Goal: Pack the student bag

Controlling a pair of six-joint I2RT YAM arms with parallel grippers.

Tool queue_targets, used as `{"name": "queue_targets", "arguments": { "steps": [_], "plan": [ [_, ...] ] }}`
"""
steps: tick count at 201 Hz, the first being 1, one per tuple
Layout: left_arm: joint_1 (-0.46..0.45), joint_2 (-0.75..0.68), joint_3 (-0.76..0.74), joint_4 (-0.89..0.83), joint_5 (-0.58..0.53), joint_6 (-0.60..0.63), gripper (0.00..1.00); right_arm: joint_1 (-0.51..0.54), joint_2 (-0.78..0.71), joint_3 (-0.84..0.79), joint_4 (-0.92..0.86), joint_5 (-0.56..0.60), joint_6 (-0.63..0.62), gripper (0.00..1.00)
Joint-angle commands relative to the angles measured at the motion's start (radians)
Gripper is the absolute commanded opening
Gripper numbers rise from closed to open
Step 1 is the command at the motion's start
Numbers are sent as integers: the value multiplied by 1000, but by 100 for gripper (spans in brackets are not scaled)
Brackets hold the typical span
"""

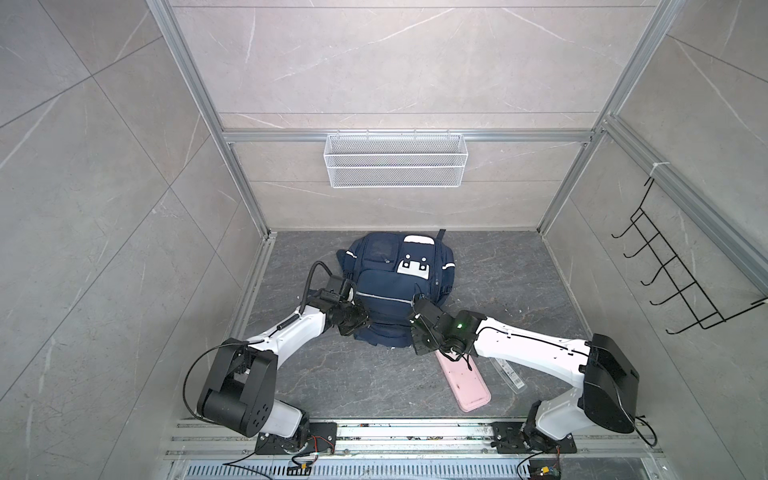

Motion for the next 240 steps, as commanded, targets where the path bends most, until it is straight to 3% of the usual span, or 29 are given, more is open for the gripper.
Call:
{"name": "queue_targets", "arguments": {
  "steps": [1,50,97,168,178,193,207,240],
  "plan": [
    [53,-49,13,-35,-61,51,0,-64,-71,-52,-65,27,-32,0],
    [117,-73,13,-46,-55,80,0,-220,-131,-92,-54,-14,-86,0],
    [119,-15,58,-34,-28,90,0,-218,-105,-75,-17,-92,-71,0],
    [119,60,170,-44,-10,105,4,-138,-47,-9,-2,-102,-51,0],
    [118,61,181,-53,-8,114,8,-125,-34,8,1,-104,-47,0],
    [119,70,206,-97,19,136,33,-93,-7,55,-3,-103,-45,0],
    [116,56,216,-128,45,148,48,-59,20,109,-12,-91,-47,0],
    [113,-55,161,-168,38,136,55,-16,92,188,1,-102,-59,0]
  ]
}}
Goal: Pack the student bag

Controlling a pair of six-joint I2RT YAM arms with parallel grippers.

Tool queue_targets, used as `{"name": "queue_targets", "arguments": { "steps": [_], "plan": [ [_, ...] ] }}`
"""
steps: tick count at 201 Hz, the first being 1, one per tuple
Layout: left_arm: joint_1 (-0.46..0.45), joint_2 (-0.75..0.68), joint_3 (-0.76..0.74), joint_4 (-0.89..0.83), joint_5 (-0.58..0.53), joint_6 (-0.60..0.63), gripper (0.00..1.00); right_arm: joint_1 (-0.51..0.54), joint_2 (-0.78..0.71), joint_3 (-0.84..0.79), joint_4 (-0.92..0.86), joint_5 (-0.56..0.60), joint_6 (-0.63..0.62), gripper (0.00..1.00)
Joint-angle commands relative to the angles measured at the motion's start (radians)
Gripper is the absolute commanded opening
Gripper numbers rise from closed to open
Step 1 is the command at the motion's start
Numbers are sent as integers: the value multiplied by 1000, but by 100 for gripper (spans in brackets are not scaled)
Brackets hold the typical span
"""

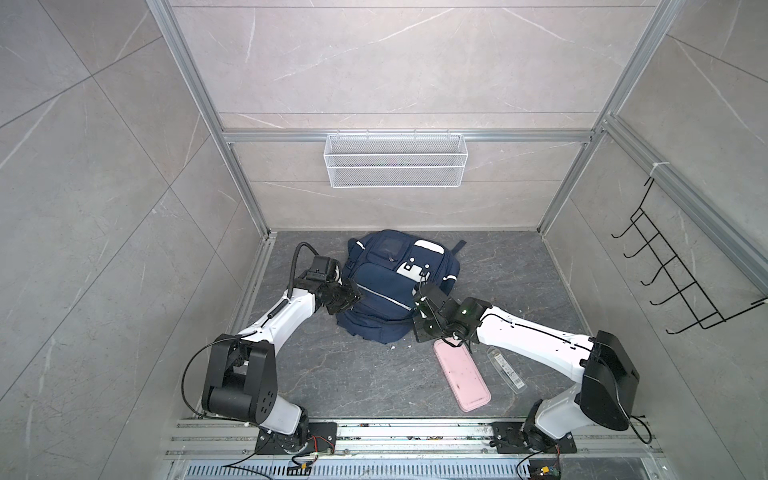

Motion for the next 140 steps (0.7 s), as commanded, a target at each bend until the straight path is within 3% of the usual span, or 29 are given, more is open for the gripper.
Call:
{"name": "queue_targets", "arguments": {
  "steps": [1,28,77,140],
  "plan": [
    [-2,-100,-22,-58,23,21,55,28,43,71,8,-7,-3,0],
    [-13,-185,-90,-55,53,-36,55,51,90,115,20,-24,-13,0],
    [-102,-326,-213,-21,5,-179,55,80,145,170,42,-54,-23,0],
    [-115,-322,-255,22,-28,-205,56,117,188,216,49,-75,-24,0]
  ]
}}
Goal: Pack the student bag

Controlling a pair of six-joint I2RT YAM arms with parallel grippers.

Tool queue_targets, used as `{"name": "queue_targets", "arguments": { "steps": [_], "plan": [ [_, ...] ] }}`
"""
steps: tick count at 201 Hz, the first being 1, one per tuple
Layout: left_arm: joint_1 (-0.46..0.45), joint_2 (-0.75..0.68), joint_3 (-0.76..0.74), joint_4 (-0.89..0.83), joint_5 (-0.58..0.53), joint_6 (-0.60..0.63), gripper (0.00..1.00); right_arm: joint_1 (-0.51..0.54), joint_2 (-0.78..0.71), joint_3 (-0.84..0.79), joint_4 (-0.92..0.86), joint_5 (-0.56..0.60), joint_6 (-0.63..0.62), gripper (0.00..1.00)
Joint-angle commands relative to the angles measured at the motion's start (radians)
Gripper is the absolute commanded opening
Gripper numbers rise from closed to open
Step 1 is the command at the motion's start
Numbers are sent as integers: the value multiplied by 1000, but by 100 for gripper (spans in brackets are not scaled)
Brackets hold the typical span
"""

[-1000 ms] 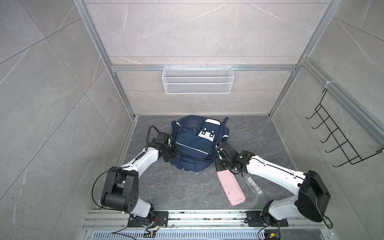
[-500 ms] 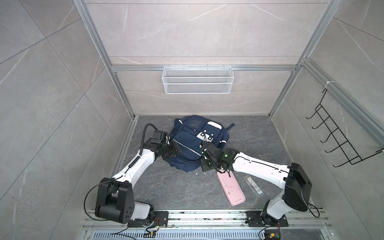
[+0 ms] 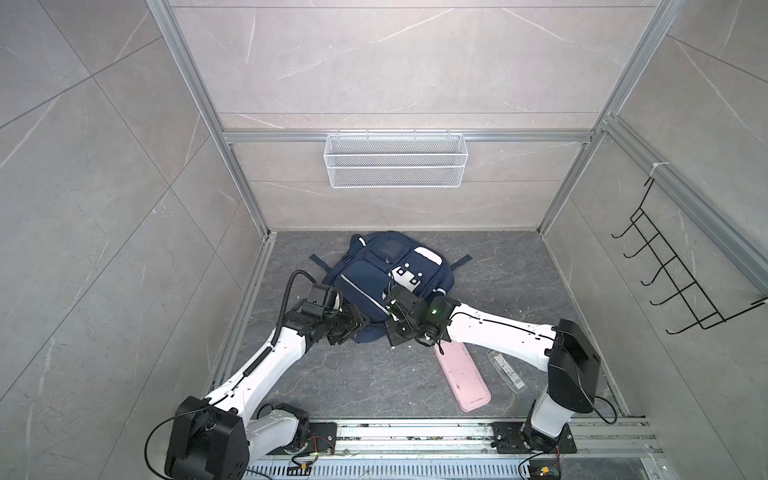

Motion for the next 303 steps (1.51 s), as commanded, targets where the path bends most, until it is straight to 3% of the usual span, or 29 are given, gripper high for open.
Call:
{"name": "queue_targets", "arguments": {
  "steps": [1,31,49,82,93,154,217,303],
  "plan": [
    [-1,12,2,47,-23,-20,56,20,12,42,39,-26,-19,0],
    [-1,84,30,85,-39,-8,55,39,8,43,51,-44,-11,0],
    [-2,114,40,93,-45,4,48,46,1,39,49,-44,-10,0],
    [3,111,52,63,-89,35,8,46,-20,31,27,-5,-10,0],
    [8,103,55,54,-98,45,0,47,-33,20,22,12,-8,0],
    [91,62,64,-8,-81,103,0,-2,-141,-129,5,72,-5,0],
    [158,21,51,-36,-48,138,0,-290,-252,-335,-1,53,-31,0],
    [158,29,33,-10,-19,128,0,-293,-235,-329,38,-28,-28,0]
  ]
}}
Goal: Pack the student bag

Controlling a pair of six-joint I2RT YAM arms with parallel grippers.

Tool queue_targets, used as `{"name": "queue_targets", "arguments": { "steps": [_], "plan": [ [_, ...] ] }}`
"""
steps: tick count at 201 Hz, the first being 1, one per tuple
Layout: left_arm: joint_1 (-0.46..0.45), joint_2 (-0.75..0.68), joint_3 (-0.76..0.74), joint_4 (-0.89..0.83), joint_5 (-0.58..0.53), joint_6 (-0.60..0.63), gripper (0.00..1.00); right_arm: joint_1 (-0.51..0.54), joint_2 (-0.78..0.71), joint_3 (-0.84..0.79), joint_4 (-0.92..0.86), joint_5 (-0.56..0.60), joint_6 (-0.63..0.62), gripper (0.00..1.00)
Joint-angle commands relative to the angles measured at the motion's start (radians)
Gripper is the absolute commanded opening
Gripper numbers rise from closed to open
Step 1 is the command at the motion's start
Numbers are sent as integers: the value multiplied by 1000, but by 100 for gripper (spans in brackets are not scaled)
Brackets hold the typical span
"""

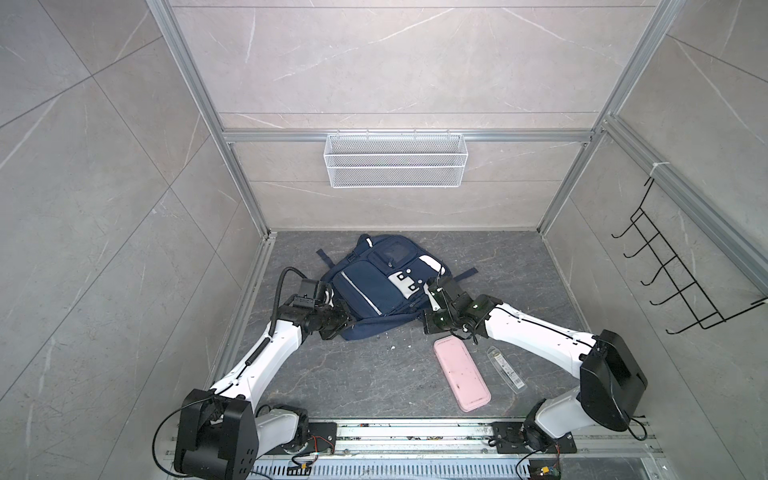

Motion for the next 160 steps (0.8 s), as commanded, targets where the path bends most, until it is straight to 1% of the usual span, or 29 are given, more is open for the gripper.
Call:
{"name": "queue_targets", "arguments": {
  "steps": [1,5,13,20,43,57,78,107,140,160],
  "plan": [
    [28,-22,6,9,-59,32,0,-24,-16,-18,-77,52,-9,0],
    [27,-20,4,11,-55,32,0,-23,-17,-19,-78,51,-9,0],
    [27,-16,1,17,-53,29,0,-24,-19,-19,-81,49,-10,4],
    [28,-14,-3,23,-50,26,0,-24,-22,-19,-84,50,-12,9],
    [23,-6,-18,43,-45,14,0,-24,-45,-15,-97,55,-17,30],
    [14,4,-24,53,-47,12,0,-24,-58,-9,-102,56,-20,36],
    [-11,27,-23,56,-57,14,0,-23,-54,8,-100,52,-16,39],
    [-81,68,-12,54,-97,20,0,-23,-13,35,-71,19,-6,40],
    [-175,85,-4,14,-222,36,0,-23,58,117,-76,18,-28,41],
    [-216,80,-24,3,-272,37,0,-23,107,176,-87,18,-44,42]
  ]
}}
